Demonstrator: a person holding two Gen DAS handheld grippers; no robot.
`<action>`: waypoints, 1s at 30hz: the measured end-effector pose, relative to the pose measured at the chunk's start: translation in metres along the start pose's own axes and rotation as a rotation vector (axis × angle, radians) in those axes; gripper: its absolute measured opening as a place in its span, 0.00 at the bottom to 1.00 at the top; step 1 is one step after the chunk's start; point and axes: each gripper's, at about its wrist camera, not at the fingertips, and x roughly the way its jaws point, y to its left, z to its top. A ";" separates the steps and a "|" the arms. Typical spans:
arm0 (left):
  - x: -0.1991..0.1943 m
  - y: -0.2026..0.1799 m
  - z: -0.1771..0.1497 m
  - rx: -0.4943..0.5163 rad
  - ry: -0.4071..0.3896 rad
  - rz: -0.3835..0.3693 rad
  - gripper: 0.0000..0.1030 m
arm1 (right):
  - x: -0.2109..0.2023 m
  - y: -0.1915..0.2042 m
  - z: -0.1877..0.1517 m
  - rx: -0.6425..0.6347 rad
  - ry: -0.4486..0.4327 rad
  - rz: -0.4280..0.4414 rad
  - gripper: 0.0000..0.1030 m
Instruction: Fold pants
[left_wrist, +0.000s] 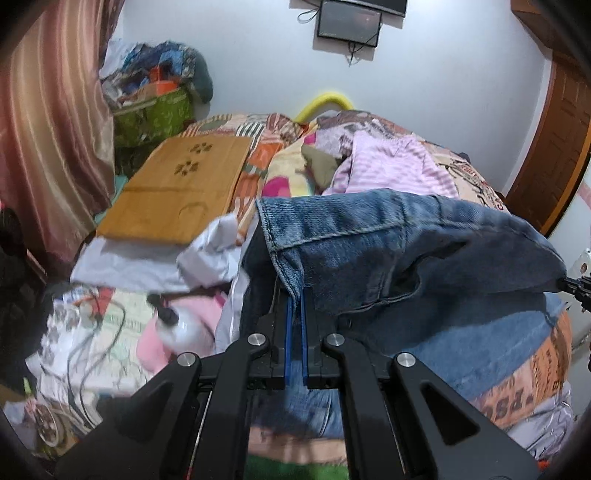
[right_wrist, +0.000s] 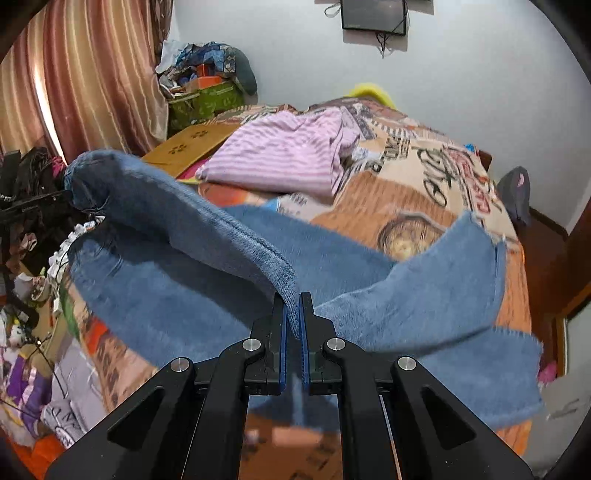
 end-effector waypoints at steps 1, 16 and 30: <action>0.001 0.003 -0.006 -0.009 0.006 0.000 0.03 | 0.000 0.001 -0.004 0.003 0.007 0.001 0.05; 0.017 0.020 -0.074 -0.072 0.152 0.113 0.04 | 0.011 0.010 -0.044 0.040 0.076 -0.007 0.11; -0.043 -0.002 -0.001 -0.109 -0.003 0.114 0.07 | -0.035 -0.036 -0.036 0.149 0.023 -0.062 0.20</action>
